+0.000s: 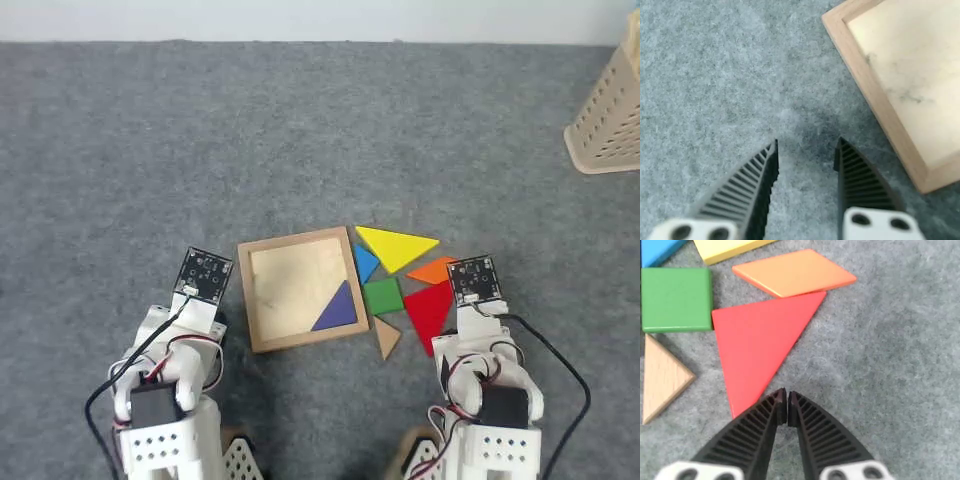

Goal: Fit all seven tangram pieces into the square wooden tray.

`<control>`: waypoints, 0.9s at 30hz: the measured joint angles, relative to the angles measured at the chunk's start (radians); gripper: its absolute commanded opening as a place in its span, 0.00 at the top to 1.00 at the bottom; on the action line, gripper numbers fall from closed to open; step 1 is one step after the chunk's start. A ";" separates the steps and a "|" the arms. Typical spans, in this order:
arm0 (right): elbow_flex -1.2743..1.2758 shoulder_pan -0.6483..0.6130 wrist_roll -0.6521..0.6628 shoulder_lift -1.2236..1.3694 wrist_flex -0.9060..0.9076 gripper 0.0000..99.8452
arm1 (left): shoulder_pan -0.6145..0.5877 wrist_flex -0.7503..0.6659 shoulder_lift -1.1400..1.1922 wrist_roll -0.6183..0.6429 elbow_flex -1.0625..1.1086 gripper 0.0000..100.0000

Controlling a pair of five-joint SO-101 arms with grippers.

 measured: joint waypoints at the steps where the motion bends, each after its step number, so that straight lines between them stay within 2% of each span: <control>1: 0.000 0.000 0.000 0.000 0.000 0.99 | 0.000 0.000 0.000 0.000 0.000 0.82; 23: 0.000 0.000 0.000 0.000 0.000 0.99 | 0.000 0.000 0.000 0.000 0.000 0.82; 27: 0.000 -0.015 0.000 0.000 -0.066 0.99 | 0.000 0.000 0.000 0.000 0.000 0.82</control>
